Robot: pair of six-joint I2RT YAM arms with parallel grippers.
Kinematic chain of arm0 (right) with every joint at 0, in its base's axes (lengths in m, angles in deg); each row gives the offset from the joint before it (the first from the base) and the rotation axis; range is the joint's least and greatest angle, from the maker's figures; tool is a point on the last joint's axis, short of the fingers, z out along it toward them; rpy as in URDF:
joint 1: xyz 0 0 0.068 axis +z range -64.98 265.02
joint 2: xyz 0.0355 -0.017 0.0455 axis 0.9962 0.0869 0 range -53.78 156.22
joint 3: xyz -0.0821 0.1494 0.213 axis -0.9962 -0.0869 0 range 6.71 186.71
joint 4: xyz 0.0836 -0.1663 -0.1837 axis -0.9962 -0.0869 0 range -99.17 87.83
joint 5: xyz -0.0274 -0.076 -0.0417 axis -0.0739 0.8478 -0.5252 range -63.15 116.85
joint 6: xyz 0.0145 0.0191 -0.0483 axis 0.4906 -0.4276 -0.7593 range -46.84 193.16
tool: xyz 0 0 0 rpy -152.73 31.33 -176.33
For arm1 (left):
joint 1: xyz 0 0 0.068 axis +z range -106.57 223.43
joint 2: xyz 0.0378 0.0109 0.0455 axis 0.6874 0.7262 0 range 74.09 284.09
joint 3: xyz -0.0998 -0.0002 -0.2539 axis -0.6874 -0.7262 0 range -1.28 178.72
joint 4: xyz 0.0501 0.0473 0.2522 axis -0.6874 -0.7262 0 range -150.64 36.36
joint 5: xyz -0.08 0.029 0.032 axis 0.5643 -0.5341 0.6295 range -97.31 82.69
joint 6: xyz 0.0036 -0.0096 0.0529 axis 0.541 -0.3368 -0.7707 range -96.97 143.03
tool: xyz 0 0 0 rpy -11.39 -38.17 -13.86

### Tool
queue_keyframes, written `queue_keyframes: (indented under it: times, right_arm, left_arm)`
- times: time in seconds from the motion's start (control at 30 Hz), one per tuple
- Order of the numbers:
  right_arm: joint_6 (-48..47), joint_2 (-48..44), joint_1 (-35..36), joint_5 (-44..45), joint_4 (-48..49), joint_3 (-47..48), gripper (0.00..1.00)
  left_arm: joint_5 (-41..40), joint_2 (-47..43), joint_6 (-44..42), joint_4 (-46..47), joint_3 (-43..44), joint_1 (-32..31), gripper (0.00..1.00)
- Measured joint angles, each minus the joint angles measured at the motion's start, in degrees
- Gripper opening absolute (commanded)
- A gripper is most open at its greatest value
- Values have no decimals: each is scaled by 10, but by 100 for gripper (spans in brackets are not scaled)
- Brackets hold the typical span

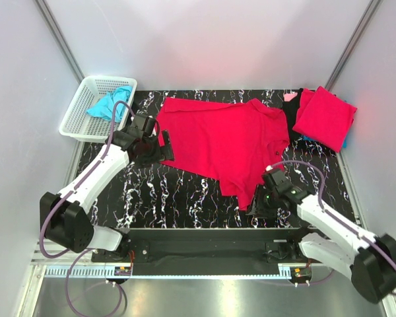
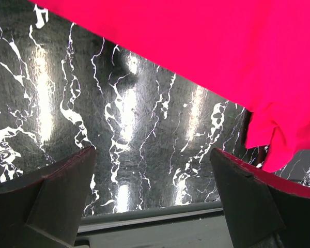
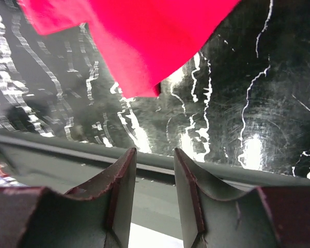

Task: Fold and stack the t-shirts
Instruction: Flatten the tshirt out

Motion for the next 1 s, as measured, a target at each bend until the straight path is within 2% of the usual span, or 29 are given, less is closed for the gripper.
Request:
queue_keyframes:
  times: [0.17,0.27,0.53,0.7,1.0]
  right_arm:
    - [3,112,58,62,12,37,44]
    - [3,147,80,93,28,56,45]
    - [-11,179,82,147,81,90,47]
    - [-12,214,87,149,100,92,47]
    - [17,197,139,151,103,92,47]
  left_arm:
    - [0,-3,0,0,-2,-1,99]
    - [0,-12,0,2,-7,-2,99]
    - [0,-24,0,3,-19,-2,99]
    - [0,-28,0,3,-20,-2,99]
    - [0,-32,0,4,-27,-2,99]
